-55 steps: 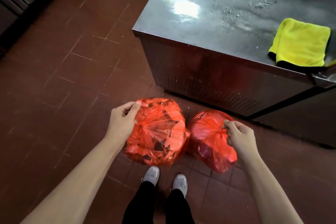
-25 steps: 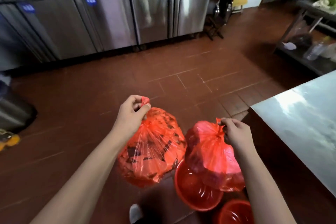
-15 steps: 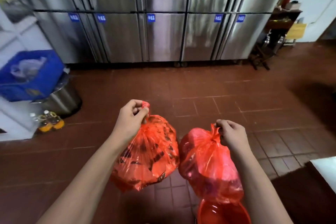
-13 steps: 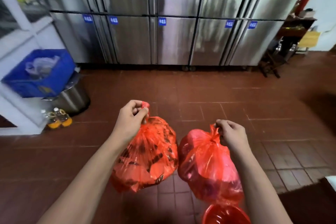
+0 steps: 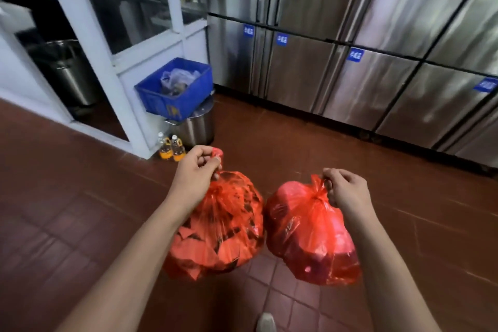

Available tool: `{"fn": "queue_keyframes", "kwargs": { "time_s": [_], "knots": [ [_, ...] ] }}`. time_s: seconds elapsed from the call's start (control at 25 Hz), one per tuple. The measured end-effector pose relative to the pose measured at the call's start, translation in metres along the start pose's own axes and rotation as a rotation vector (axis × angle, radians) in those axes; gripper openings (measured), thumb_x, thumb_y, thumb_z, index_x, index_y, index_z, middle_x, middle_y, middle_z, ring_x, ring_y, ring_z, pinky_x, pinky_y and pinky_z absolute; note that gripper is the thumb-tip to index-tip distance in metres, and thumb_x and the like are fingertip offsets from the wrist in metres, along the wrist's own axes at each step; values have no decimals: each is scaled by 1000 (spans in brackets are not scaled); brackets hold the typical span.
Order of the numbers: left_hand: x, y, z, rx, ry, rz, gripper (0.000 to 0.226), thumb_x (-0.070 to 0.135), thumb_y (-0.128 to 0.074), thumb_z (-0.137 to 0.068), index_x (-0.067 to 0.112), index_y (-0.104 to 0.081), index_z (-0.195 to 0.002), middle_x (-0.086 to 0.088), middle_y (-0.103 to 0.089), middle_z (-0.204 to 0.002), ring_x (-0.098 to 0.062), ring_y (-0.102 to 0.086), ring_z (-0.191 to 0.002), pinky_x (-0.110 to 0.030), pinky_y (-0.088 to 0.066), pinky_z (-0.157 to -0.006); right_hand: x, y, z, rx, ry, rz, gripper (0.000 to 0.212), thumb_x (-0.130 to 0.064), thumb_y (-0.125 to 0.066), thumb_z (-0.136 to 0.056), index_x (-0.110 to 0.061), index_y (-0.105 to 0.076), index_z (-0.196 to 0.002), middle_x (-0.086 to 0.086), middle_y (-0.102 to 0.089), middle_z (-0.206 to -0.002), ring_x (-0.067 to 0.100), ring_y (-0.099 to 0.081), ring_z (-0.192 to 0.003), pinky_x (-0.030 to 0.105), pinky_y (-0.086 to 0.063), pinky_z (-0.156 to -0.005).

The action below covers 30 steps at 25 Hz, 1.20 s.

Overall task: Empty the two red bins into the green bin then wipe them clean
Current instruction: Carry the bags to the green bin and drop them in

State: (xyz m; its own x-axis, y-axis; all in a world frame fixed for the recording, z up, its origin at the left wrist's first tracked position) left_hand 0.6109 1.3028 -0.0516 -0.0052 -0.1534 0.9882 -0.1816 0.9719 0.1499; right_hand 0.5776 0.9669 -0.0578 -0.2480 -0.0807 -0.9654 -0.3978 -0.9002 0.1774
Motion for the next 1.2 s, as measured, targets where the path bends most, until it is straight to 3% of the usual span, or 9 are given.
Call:
{"fn": "queue_keyframes", "kwargs": {
  "time_s": [0.12,0.28,0.44,0.68,0.88,1.2],
  "knots": [
    [-6,38,-20,115,22,-6,21,-2,-56,-98,16,-63,-90,-5,-59,-70,-4,-54,-48,-15,-45,-54,-11,-54,-35,-93,10,5,24,-13,-61,-93,-15,-69,-70,-11,-47,-44,5,-36,-38,20,-29,-40],
    [-12,83,-44,296,57,-31,13,-3,-55,-98,7,-64,-95,-10,-59,-72,-5,-53,-48,-17,-44,-52,-28,-133,-78,-262,30,28,19,-13,-62,-92,-10,-72,-76,-10,-49,-45,2,-37,-37,18,-29,-37],
    [-3,129,-58,491,60,-77,22,-3,-56,-97,15,-65,-89,-9,-59,-73,-5,-52,-48,-16,-42,-50,-57,-221,-105,-471,57,22,21,-8,-60,-90,-9,-70,-72,-3,-45,-50,5,-33,-37,17,-26,-35],
    [-1,208,-60,743,69,-94,22,1,-56,-97,18,-66,-88,-1,-61,-65,-15,-55,-58,-27,-44,-58,-83,-341,-117,-683,95,26,23,-6,-61,-89,-10,-68,-68,-1,-43,-51,10,-31,-43,19,-23,-37],
    [-15,273,-67,862,113,-50,16,2,-55,-98,13,-66,-93,-6,-59,-66,-15,-55,-59,-21,-46,-56,-99,-447,-112,-787,132,71,39,-8,-64,-87,-17,-61,-48,-4,-46,-45,9,-35,-41,20,-27,-39],
    [-41,387,-113,958,119,-71,11,0,-54,-100,3,-65,-98,-10,-58,-69,-14,-54,-61,-19,-48,-56,-124,-623,-86,-918,135,118,21,-9,-63,-89,-4,-66,-69,11,-49,-58,16,-40,-45,24,-32,-40]
  ]
}}
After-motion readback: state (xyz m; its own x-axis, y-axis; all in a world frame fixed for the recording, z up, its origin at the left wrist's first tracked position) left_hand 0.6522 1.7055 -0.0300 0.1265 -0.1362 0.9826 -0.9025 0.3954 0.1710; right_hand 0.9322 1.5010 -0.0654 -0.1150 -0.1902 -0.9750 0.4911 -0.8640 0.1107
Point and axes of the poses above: each hand's wrist, its own z-axis away from the middle knuckle, its own y-axis out of the back of the hand, x = y × z, the point moved 9 cm from there along -z, towards the middle knuckle
